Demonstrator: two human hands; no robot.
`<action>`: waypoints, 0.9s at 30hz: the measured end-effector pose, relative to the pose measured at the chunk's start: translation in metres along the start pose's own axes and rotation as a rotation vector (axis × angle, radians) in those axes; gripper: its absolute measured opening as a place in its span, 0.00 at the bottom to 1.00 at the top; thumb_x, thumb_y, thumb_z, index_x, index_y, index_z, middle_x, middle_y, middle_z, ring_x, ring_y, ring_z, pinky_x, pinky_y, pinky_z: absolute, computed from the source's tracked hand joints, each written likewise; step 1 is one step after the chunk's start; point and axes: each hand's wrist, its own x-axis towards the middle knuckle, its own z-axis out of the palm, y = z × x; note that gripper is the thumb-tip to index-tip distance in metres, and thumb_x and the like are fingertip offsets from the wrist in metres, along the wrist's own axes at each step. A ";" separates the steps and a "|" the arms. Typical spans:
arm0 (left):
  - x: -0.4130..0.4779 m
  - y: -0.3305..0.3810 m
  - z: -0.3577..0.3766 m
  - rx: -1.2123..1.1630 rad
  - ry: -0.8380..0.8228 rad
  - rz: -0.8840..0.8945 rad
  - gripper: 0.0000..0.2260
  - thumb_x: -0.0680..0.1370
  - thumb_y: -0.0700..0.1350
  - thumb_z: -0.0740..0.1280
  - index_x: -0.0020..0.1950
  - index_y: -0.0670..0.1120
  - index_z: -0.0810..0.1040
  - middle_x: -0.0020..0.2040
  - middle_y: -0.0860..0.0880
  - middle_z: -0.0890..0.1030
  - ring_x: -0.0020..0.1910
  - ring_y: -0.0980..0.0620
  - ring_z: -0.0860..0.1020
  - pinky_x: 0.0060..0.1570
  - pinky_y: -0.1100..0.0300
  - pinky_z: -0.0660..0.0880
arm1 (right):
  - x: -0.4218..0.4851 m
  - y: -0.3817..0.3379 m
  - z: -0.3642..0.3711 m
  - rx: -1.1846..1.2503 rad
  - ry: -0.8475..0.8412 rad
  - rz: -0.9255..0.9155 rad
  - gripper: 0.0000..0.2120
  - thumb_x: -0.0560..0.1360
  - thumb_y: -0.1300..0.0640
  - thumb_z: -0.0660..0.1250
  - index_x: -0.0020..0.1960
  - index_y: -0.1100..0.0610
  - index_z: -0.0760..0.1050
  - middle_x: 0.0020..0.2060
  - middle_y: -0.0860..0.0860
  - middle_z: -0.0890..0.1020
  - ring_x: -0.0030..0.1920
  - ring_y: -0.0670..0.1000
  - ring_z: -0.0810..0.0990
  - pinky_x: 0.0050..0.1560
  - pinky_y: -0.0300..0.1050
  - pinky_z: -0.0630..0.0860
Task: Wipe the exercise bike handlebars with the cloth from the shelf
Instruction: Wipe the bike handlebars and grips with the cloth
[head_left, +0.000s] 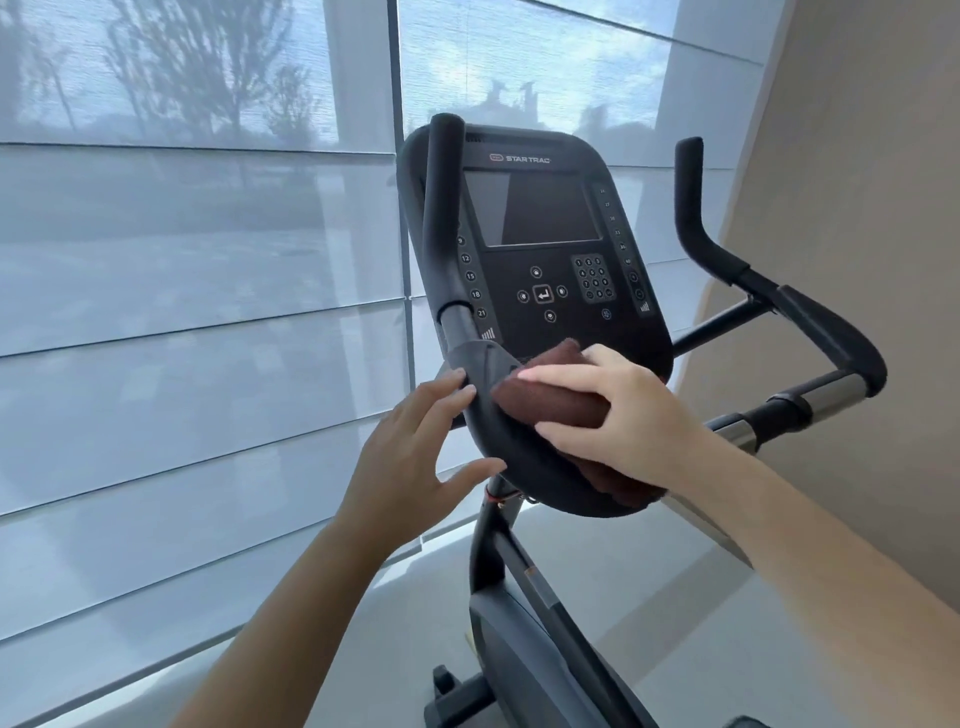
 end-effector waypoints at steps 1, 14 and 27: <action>0.000 0.000 0.001 0.002 0.003 0.009 0.28 0.72 0.58 0.64 0.58 0.34 0.76 0.60 0.39 0.77 0.59 0.41 0.76 0.53 0.51 0.74 | -0.010 0.000 -0.002 -0.013 0.001 -0.002 0.21 0.67 0.49 0.70 0.57 0.32 0.73 0.49 0.46 0.74 0.49 0.41 0.74 0.50 0.19 0.63; -0.006 0.017 -0.006 0.065 -0.066 -0.047 0.26 0.73 0.57 0.61 0.62 0.39 0.74 0.64 0.42 0.74 0.62 0.42 0.73 0.59 0.54 0.67 | 0.047 -0.004 0.008 0.136 -0.010 0.005 0.17 0.69 0.50 0.70 0.56 0.36 0.74 0.48 0.43 0.79 0.48 0.40 0.77 0.50 0.33 0.73; -0.006 0.075 0.026 0.068 0.079 -0.127 0.19 0.74 0.50 0.63 0.56 0.38 0.76 0.59 0.41 0.76 0.66 0.44 0.69 0.63 0.49 0.69 | -0.054 0.032 -0.029 -0.042 -0.047 -0.090 0.22 0.69 0.50 0.70 0.62 0.40 0.73 0.49 0.50 0.74 0.48 0.48 0.74 0.50 0.34 0.71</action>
